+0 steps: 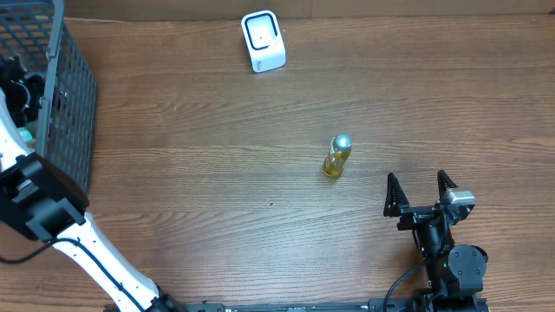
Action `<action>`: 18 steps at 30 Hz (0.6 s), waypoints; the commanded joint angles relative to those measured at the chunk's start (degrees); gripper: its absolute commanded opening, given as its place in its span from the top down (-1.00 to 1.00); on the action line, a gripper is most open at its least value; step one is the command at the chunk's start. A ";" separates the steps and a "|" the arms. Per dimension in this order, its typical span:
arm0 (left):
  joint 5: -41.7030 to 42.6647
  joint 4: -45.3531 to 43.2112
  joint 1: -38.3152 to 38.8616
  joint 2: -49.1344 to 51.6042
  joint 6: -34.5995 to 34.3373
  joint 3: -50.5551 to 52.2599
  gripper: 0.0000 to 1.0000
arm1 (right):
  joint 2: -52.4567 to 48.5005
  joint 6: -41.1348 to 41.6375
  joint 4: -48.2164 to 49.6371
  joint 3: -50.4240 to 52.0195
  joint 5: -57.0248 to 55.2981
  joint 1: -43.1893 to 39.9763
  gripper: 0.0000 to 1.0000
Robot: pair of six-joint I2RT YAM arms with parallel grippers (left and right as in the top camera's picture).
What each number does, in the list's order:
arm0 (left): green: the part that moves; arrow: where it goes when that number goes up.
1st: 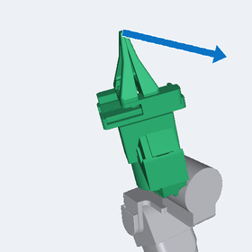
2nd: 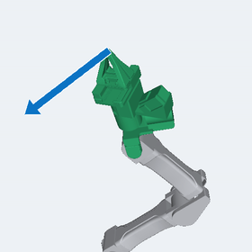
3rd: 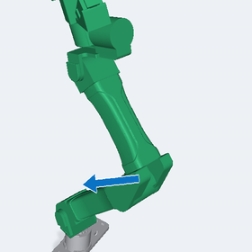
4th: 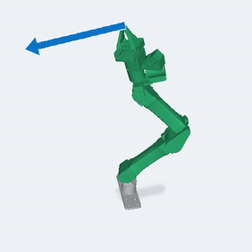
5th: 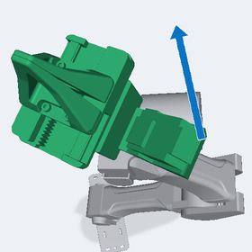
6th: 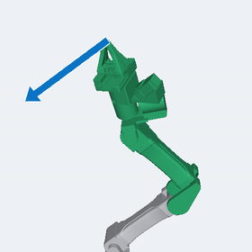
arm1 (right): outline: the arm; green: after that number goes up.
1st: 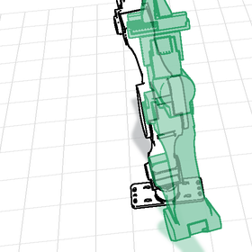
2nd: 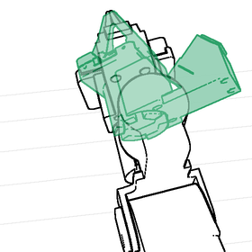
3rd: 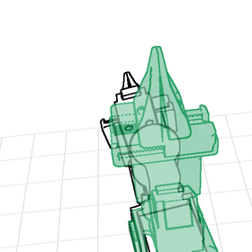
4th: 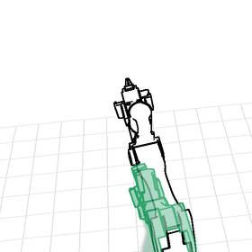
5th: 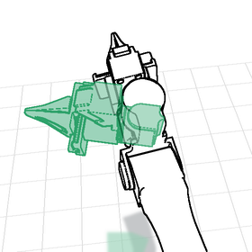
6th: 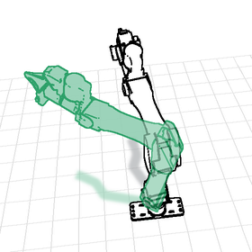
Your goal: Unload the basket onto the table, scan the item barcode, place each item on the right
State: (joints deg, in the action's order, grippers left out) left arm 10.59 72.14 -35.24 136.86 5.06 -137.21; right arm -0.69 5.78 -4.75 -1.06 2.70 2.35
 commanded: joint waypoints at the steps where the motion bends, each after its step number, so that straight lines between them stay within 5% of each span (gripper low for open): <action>1: -3.76 -0.66 -0.04 -10.10 -1.44 -0.74 0.03 | 0.52 0.22 0.11 0.61 -0.26 0.31 -1.00; 14: -2.78 -2.01 0.02 -29.66 -8.28 -0.74 0.02 | 0.52 0.22 0.11 0.61 -0.26 0.31 -1.00; 18: 3.13 0.22 0.02 -34.18 -11.02 -0.74 0.06 | 0.52 0.22 0.11 0.61 -0.26 0.31 -1.00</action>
State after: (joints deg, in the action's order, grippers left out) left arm 8.73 71.48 -35.24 106.72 -2.28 -137.21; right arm -0.69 5.78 -4.75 -1.06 2.68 2.35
